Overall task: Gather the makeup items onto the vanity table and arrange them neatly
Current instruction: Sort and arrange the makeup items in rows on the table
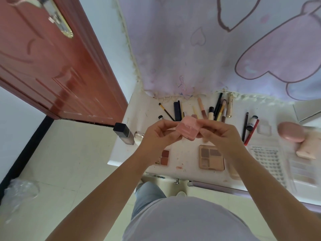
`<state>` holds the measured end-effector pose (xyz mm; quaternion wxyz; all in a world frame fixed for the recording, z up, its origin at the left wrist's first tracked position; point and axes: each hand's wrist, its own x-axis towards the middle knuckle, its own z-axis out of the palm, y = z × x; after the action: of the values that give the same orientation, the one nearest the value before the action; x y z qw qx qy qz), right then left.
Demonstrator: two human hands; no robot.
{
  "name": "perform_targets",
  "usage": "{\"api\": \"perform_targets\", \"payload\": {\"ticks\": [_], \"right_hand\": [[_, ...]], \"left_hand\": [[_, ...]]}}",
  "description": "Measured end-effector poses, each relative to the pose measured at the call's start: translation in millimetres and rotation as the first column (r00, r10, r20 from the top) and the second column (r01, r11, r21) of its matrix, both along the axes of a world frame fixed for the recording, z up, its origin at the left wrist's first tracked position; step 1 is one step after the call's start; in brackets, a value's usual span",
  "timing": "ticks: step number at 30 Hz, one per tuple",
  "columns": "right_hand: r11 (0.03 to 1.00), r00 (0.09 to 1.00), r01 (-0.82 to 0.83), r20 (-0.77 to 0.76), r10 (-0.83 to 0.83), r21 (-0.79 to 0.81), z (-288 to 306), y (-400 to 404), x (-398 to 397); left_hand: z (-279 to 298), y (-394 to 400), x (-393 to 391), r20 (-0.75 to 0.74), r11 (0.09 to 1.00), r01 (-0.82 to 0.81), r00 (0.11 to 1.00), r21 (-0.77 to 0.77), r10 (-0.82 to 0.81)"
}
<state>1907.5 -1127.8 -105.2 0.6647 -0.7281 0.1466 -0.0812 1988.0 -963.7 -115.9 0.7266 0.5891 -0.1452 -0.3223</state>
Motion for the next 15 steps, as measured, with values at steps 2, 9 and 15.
{"api": "perform_targets", "payload": {"ticks": [2,9,15], "right_hand": [[1.000,1.000,-0.004,0.011,0.005,-0.022,2.4,0.5,-0.4],[1.000,1.000,-0.010,-0.026,0.009,-0.028,8.3,3.8,0.7],[0.996,0.997,-0.059,-0.037,0.062,0.062,6.1,5.4,2.4]], "left_hand": [[2.8,-2.2,1.1,-0.037,0.999,0.001,0.999,-0.043,-0.002],[10.9,-11.2,2.5,-0.164,0.994,0.010,0.986,-0.107,-0.028],[9.2,-14.2,4.3,-0.122,0.997,-0.038,0.992,-0.067,0.030]]}}
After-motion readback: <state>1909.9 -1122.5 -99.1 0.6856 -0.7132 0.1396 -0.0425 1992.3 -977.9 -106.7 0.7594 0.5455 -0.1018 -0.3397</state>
